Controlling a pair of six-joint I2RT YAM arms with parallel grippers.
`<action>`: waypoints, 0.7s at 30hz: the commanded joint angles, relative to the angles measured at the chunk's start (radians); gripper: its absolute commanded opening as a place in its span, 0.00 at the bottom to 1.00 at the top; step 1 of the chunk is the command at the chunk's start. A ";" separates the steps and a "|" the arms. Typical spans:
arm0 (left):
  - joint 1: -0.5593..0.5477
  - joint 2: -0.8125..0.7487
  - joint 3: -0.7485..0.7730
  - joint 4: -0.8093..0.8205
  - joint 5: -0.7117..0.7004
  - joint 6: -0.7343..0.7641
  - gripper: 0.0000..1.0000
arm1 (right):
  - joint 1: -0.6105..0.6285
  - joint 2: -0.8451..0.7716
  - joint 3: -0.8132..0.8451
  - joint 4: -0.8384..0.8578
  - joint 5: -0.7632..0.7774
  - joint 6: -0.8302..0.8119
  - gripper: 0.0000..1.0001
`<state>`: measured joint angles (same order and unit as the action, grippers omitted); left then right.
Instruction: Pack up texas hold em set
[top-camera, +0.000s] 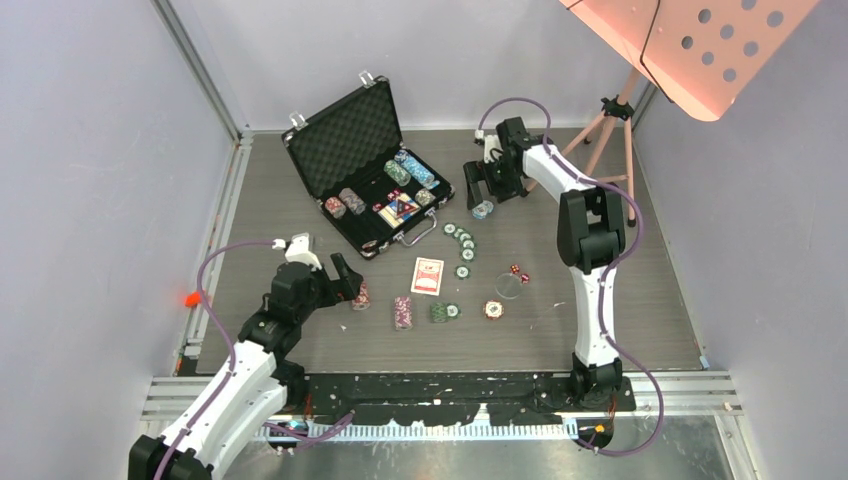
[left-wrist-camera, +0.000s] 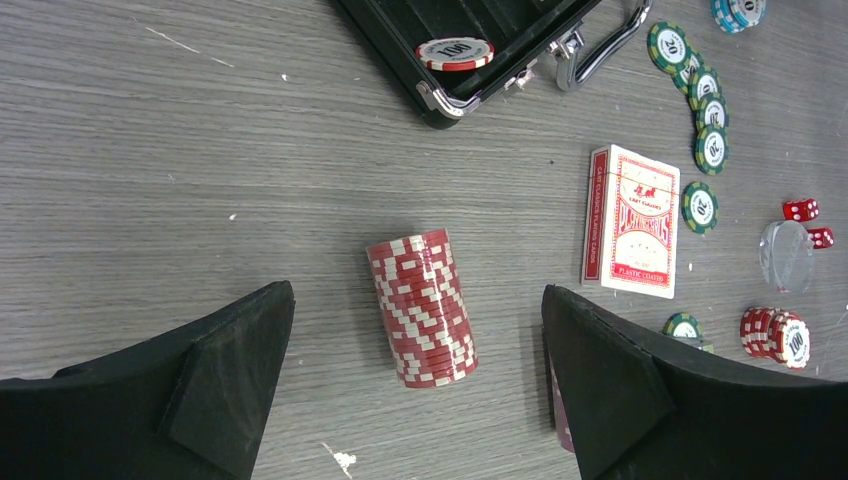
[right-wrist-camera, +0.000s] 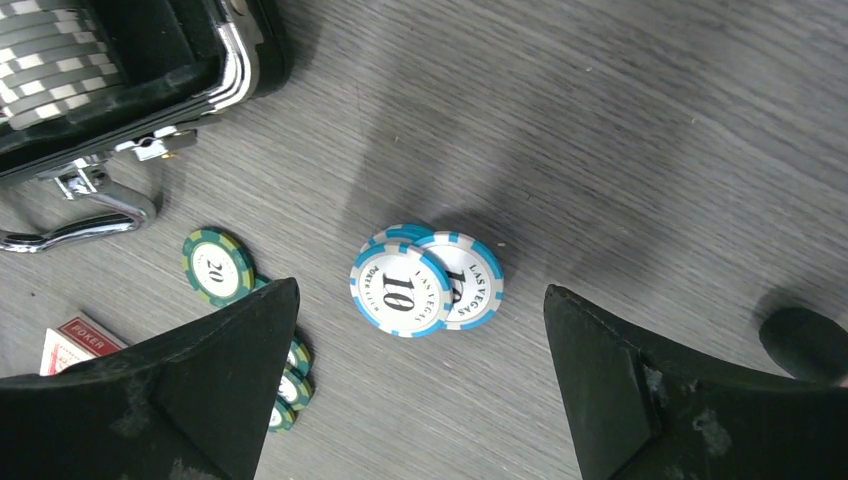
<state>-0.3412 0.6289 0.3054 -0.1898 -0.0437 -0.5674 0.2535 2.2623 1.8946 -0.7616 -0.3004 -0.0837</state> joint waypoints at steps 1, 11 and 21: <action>-0.004 0.000 0.002 0.058 -0.015 0.011 0.98 | 0.004 0.017 0.049 0.002 -0.018 0.001 1.00; -0.004 0.012 0.004 0.062 -0.019 0.009 0.98 | 0.004 0.064 0.067 0.006 -0.072 0.031 1.00; -0.004 0.012 0.004 0.063 -0.019 0.009 0.98 | 0.024 0.073 0.077 -0.015 -0.069 0.026 1.00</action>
<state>-0.3412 0.6441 0.3054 -0.1738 -0.0456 -0.5678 0.2565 2.3177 1.9381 -0.7647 -0.3519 -0.0574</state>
